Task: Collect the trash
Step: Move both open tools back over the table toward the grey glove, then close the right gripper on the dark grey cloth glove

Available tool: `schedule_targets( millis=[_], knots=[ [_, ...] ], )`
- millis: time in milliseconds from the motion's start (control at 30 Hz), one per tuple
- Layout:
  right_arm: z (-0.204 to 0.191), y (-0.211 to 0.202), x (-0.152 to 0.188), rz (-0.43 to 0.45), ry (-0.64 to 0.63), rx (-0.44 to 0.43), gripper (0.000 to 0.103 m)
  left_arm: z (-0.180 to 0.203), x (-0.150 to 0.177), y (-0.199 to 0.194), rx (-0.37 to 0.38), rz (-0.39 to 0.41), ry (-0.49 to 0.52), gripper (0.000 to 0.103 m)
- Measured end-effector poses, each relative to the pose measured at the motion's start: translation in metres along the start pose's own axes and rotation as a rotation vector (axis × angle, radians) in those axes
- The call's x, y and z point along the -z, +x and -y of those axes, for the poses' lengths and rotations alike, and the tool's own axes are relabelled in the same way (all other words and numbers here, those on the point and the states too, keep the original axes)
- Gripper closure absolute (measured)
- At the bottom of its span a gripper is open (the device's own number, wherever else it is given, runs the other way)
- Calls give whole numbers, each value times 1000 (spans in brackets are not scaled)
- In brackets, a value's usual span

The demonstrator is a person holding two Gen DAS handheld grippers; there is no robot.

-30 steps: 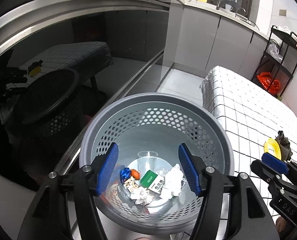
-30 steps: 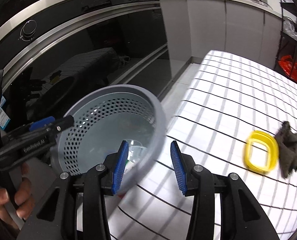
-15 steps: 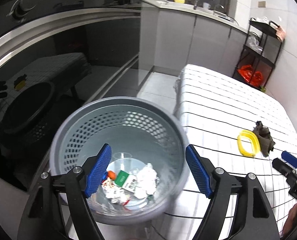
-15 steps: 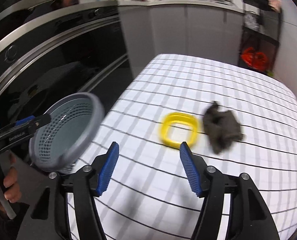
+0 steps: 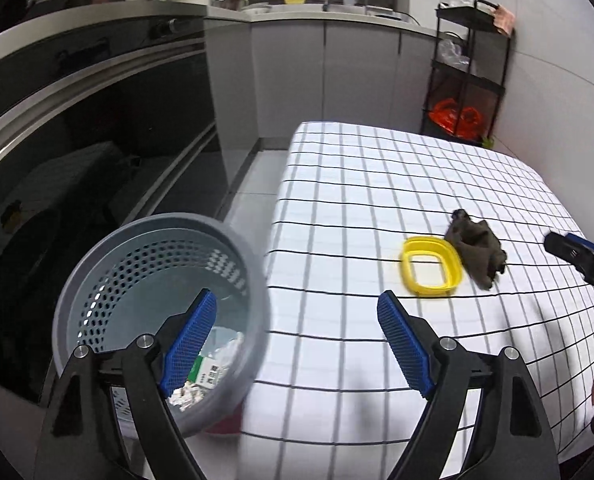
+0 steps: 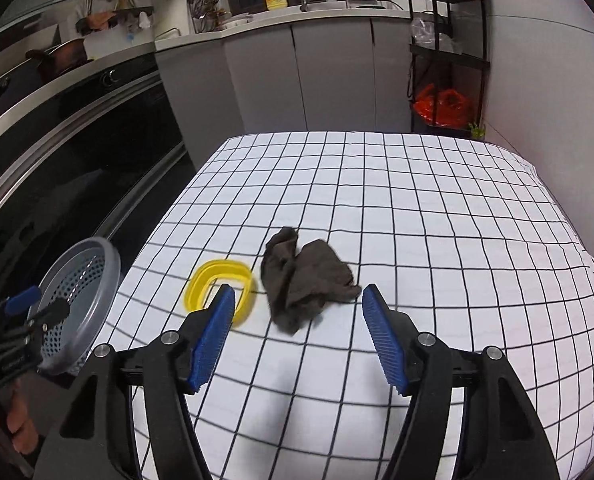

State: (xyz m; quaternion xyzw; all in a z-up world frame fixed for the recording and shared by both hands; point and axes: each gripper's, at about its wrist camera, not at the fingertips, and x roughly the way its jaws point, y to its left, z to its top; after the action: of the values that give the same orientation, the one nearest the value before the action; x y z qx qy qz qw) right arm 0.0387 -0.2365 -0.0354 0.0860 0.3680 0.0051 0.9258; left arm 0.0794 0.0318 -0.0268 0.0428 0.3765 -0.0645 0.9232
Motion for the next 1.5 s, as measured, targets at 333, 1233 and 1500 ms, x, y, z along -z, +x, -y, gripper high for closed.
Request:
schedule_targets(
  millis=[333, 1233, 1500],
  knots=[
    [27, 42, -1, -80, 81, -34, 38, 39, -26, 30, 1, 1, 5, 20],
    [3, 124, -12, -191, 62, -9, 28, 46, -39, 85, -8, -51, -22, 19],
    [-13, 127, -8, -205, -5, -1, 63, 44, -35, 88, 9, -72, -18, 18]
  ],
)
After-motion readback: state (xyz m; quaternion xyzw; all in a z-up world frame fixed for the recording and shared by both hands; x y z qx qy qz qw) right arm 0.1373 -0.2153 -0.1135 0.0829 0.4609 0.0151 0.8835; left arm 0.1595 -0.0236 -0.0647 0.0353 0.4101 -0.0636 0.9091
